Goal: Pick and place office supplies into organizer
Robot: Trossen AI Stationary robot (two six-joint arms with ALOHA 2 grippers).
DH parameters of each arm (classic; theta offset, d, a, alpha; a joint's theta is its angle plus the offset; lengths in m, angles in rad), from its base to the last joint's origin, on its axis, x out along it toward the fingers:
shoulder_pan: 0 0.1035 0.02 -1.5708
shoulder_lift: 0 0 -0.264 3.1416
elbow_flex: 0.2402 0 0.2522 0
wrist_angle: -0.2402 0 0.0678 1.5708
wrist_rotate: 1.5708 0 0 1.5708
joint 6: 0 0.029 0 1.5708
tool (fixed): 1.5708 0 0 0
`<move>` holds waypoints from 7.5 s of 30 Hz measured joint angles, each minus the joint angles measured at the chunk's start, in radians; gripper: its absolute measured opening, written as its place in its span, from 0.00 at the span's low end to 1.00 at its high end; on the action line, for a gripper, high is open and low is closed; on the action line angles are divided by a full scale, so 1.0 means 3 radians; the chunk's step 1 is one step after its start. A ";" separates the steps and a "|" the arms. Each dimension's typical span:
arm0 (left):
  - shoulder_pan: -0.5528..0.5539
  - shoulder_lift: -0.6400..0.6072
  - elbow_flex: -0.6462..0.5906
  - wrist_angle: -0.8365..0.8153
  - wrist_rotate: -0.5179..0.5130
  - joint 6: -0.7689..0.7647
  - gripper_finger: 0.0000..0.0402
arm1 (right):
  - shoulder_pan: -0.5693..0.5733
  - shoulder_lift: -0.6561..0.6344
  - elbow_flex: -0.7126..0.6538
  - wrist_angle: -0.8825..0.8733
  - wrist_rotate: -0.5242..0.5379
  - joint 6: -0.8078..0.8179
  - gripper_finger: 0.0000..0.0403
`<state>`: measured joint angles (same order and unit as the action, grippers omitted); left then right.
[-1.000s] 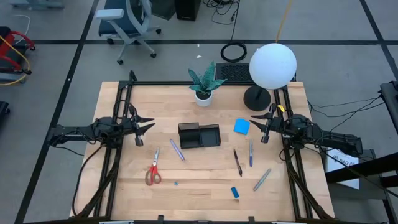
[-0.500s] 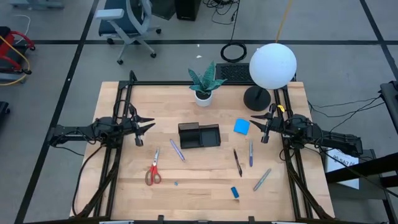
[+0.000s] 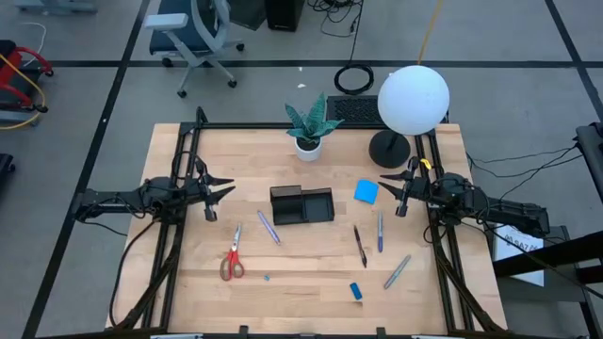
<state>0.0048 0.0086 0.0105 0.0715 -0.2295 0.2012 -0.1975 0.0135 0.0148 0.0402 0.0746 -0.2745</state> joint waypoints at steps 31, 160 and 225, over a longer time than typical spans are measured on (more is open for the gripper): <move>0.0000 -0.0001 0.0000 0.0000 0.0000 0.0000 0.24 | 0.0000 0.0000 0.0000 0.0000 0.0000 0.0000 0.20; 0.0001 -0.0001 0.0001 -0.0001 0.0000 0.0000 0.24 | 0.1277 0.1972 0.2080 0.0355 -0.0242 0.2092 0.20; 0.0000 -0.0001 0.0001 -0.0001 0.0000 0.0000 0.24 | 0.1617 0.4465 0.3445 -0.4805 -0.0558 0.3779 0.20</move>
<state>0.0048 0.0082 0.0108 0.0712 -0.2294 0.2012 0.2875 1.3531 1.0484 -1.4012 -0.0929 0.8592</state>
